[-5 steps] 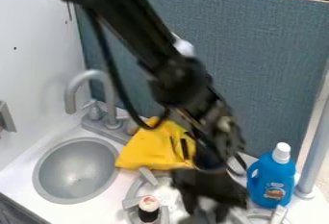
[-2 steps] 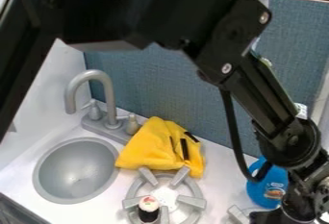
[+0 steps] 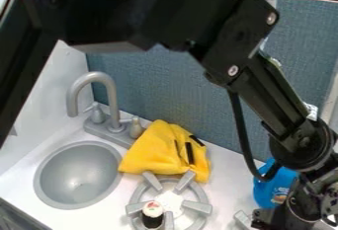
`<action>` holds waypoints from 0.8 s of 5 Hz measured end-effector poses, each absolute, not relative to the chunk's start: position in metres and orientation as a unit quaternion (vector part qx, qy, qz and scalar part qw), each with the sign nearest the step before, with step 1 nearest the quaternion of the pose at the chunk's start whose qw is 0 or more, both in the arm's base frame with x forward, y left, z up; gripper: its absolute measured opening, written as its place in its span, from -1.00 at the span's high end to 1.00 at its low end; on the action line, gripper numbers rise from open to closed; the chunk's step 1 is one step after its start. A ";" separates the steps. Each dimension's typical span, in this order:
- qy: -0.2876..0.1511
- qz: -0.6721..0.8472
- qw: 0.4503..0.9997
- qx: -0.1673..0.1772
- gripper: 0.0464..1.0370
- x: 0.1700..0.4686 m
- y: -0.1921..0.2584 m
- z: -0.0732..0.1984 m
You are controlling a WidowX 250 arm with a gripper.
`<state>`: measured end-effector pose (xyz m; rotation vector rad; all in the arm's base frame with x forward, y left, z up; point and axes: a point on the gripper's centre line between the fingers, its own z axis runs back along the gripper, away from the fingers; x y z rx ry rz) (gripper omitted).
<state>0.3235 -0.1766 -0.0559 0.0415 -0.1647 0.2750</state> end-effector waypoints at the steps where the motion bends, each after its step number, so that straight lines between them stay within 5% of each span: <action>1: -0.091 0.139 0.986 0.026 -0.20 0.333 -0.176 -0.050; 4: -0.064 0.165 0.984 0.027 -0.29 0.346 -0.164 -0.067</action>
